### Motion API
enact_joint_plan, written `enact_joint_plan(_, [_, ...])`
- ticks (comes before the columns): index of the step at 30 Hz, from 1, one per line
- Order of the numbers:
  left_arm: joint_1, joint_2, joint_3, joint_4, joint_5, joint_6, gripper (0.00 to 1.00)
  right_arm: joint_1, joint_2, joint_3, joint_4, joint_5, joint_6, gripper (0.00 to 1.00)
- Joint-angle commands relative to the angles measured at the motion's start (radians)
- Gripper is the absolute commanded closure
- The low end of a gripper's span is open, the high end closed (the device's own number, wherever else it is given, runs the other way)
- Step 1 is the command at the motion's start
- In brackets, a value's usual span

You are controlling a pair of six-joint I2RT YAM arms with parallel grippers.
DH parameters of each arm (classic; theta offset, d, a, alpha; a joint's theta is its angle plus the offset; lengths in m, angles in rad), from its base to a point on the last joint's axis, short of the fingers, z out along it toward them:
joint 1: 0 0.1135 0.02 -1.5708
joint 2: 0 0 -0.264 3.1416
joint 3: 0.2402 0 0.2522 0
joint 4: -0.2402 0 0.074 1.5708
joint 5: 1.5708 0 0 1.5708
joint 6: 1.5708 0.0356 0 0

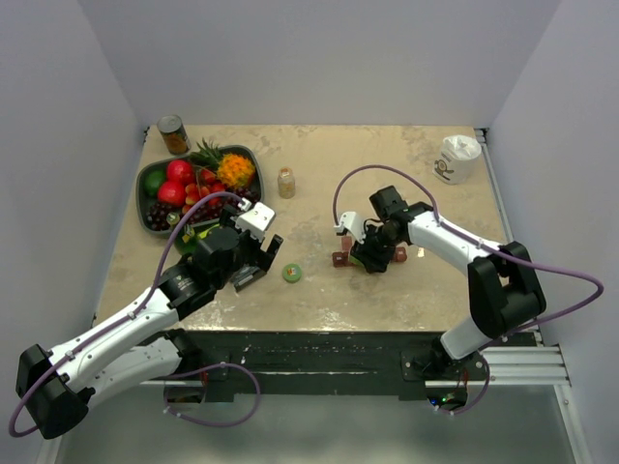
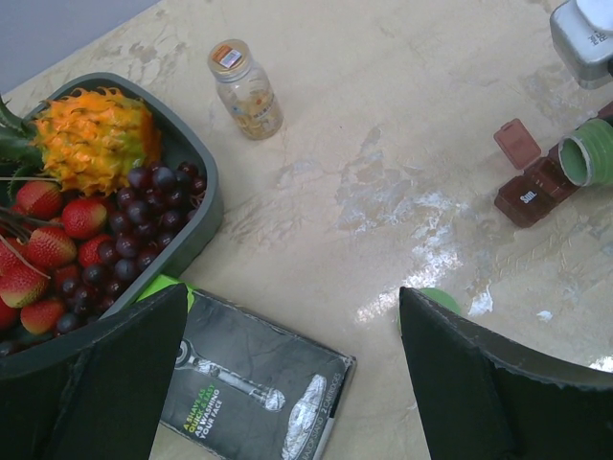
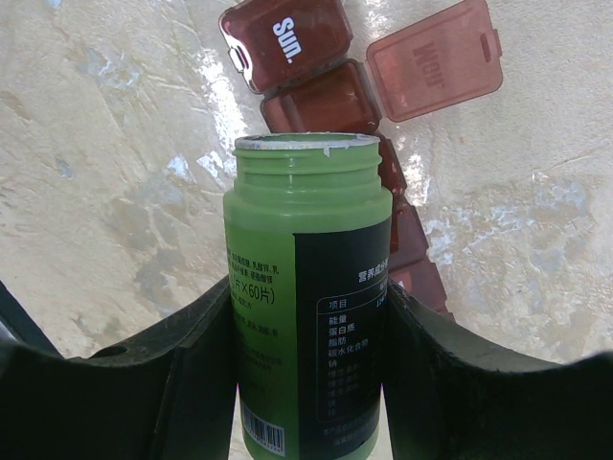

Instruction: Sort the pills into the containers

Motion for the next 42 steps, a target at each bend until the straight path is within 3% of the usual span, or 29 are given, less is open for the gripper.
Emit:
enact_joint_plan(1, [0.004, -0.004, 0.008, 0.02, 0.011, 0.017, 0.04, 0.021, 0.003, 0.048, -0.025, 0.053, 0.007, 1.0])
enact_joint_plan(42, [0.004, -0.002, 0.009, 0.011, 0.031, 0.017, 0.04, 0.102, 0.054, 0.14, -0.145, 0.216, 0.053, 1.0])
